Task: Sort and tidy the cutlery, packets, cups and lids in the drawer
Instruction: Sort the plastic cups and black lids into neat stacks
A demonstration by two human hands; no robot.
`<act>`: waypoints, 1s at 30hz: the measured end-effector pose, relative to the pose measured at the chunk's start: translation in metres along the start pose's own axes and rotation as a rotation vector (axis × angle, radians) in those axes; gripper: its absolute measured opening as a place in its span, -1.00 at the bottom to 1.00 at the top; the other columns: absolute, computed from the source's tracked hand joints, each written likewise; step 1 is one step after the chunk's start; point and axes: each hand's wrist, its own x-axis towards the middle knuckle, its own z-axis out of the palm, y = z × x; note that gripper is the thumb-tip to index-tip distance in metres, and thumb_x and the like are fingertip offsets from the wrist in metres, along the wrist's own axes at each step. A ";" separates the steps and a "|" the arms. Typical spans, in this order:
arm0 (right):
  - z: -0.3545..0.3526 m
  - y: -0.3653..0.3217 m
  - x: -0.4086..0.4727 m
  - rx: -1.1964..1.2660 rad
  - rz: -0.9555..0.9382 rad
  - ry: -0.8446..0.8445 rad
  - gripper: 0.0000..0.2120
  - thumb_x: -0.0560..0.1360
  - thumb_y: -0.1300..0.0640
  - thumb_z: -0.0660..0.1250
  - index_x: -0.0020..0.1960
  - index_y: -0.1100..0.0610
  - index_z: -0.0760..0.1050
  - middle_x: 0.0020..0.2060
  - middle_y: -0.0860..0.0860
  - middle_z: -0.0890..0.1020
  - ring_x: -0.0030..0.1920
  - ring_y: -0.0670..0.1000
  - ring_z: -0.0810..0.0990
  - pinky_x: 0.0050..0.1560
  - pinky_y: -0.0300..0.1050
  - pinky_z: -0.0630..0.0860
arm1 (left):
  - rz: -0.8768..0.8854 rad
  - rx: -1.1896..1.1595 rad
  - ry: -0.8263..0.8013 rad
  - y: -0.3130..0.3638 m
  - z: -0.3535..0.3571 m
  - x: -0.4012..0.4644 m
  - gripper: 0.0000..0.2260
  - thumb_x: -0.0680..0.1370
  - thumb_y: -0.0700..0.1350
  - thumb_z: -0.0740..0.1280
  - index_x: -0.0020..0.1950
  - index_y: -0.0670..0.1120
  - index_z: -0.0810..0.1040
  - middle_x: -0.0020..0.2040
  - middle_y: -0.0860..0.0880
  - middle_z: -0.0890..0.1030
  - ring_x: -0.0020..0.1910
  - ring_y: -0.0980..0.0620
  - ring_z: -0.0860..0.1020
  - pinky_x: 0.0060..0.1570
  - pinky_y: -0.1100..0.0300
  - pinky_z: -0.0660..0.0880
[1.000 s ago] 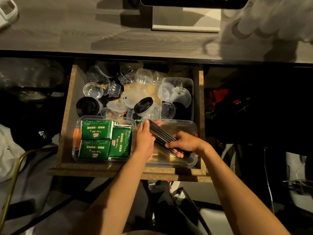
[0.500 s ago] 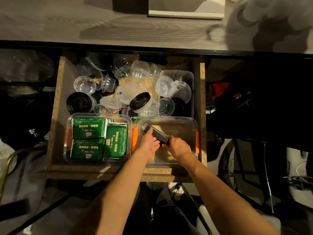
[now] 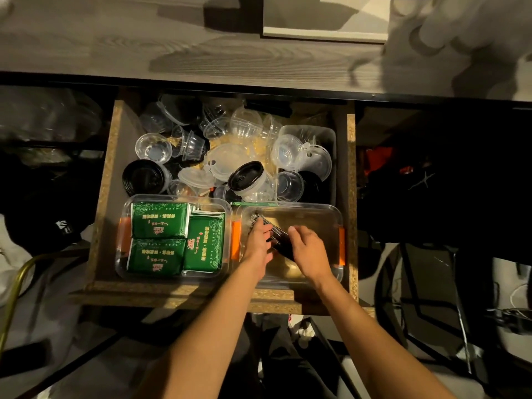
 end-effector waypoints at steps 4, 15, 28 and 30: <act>-0.013 -0.043 -0.011 0.302 -0.080 0.139 -0.75 0.65 0.05 0.17 0.02 0.06 0.61 -0.15 -0.06 0.65 -0.16 -0.19 0.56 -0.08 -0.30 0.45 | 0.238 0.020 0.028 0.013 0.000 -0.021 -0.61 0.72 0.03 0.01 0.21 -0.13 0.56 0.24 -0.14 0.58 0.23 -0.11 0.52 0.17 0.05 0.49; 0.003 -0.132 -0.001 0.378 -0.158 0.202 -0.80 0.62 0.09 0.24 0.09 0.12 0.61 -0.08 -0.04 0.65 -0.01 -0.04 0.60 0.06 -0.11 0.49 | 0.492 -0.131 0.087 0.089 -0.069 -0.046 -0.76 0.68 -0.06 0.17 0.11 -0.12 0.59 0.06 -0.11 0.67 0.03 -0.05 0.65 -0.08 0.16 0.57; 0.066 -0.150 0.069 -0.061 0.137 0.309 -0.38 0.48 0.11 0.44 0.46 0.23 0.31 0.28 0.19 0.52 0.27 0.16 0.53 0.29 0.05 0.50 | 0.454 0.261 -0.025 0.145 -0.123 0.023 -0.67 0.70 -0.01 0.14 0.44 -0.01 0.42 0.27 0.09 0.44 0.25 0.11 0.39 0.33 0.10 0.35; 0.066 -0.151 0.072 -0.023 0.158 0.320 -0.42 0.48 0.21 0.44 0.45 0.22 0.35 0.26 0.19 0.54 0.22 0.14 0.56 0.26 -0.03 0.50 | 0.413 0.301 -0.052 0.150 -0.126 0.030 -0.65 0.69 0.03 0.15 0.45 -0.01 0.43 0.28 0.08 0.45 0.25 0.11 0.37 0.29 0.15 0.32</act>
